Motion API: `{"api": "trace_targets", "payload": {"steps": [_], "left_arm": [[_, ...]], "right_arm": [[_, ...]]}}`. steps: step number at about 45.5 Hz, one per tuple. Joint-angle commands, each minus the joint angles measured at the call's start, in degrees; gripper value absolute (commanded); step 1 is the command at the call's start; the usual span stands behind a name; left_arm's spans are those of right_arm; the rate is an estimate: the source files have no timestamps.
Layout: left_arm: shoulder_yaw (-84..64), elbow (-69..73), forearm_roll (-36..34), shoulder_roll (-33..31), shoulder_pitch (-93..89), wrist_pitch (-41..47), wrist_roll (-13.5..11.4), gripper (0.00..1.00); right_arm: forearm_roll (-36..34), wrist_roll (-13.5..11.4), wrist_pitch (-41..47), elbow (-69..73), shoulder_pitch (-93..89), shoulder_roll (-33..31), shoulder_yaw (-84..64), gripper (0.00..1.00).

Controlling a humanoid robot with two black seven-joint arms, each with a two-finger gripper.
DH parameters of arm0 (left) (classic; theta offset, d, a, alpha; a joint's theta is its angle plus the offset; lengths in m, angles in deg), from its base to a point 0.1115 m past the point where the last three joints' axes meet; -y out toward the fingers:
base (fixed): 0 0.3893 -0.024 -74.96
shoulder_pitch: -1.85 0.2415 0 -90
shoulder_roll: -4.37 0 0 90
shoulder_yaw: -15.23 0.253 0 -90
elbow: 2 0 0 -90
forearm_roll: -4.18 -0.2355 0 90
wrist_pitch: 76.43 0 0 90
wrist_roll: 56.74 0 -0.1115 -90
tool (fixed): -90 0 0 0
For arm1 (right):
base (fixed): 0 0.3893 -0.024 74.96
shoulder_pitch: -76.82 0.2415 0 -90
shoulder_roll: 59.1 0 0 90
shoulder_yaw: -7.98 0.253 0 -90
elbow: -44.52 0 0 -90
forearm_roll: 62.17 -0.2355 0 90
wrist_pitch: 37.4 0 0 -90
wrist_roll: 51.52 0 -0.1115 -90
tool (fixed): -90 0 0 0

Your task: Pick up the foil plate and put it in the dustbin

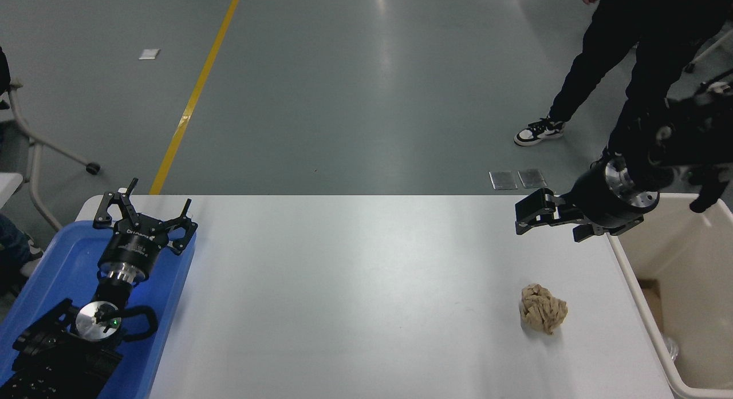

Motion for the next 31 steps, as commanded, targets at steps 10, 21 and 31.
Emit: {"api": "trace_targets", "payload": {"steps": [10,21,31], "left_arm": [[0.0,-0.01,-0.01,0.0,0.01,0.0,0.01,0.99],[-0.09,-0.01,0.07,0.0,0.1,0.0,-0.08,0.99],[-0.18,0.08,0.07,0.0,0.1,0.0,-0.08,0.99]], "right_arm": [[-3.9,-0.01,5.33,1.91,4.9,8.83,-2.32,1.0],[-3.9,-0.01,5.33,2.79,6.22,8.83,-5.13,1.0],[-3.99,0.34,5.33,4.1,9.29,8.3,-5.49,1.0]]}}
